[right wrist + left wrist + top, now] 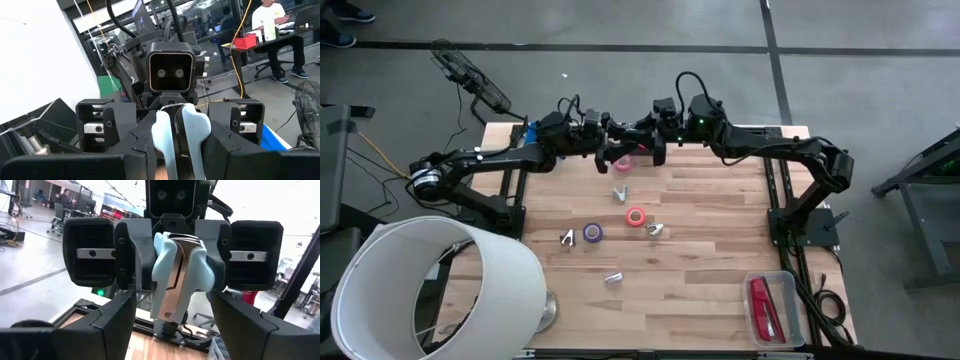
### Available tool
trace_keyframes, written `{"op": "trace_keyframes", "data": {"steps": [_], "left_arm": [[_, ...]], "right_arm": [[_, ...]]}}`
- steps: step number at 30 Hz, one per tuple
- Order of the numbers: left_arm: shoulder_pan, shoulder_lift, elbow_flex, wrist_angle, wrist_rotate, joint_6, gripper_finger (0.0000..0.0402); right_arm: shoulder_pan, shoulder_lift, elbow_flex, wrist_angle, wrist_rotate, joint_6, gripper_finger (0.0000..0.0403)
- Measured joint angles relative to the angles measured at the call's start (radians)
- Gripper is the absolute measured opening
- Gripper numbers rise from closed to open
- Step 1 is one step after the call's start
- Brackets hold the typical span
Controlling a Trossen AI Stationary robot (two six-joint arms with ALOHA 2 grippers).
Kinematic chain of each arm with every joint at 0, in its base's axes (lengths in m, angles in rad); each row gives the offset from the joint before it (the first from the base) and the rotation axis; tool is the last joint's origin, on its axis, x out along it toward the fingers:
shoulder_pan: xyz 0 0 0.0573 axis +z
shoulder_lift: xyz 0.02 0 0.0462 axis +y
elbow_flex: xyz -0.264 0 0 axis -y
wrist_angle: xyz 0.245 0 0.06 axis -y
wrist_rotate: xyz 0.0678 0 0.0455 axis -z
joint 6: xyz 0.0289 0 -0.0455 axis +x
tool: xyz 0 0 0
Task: Pick and place Stapler, Stapler remover, tape
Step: Put the right light blue staple remover into the blue bin
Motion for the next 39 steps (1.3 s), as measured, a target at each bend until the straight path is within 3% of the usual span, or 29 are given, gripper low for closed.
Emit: {"op": "trace_keyframes", "data": {"steps": [16, 25, 39], "left_arm": [[0.000, 0.000, 0.001, 0.024, -0.021, -0.056, 0.0251], [0.000, -0.001, 0.002, 0.027, -0.022, -0.061, 0.0203], [0.001, -0.002, 0.003, 0.008, 0.018, -0.050, 0.0232]], "right_arm": [[0.000, 0.000, 0.000, -0.011, 0.023, -0.008, 0.0096], [0.000, 0.000, 0.000, 0.008, 0.041, 0.008, 0.0091], [-0.001, 0.000, 0.000, 0.007, 0.021, 0.023, 0.0091]]}}
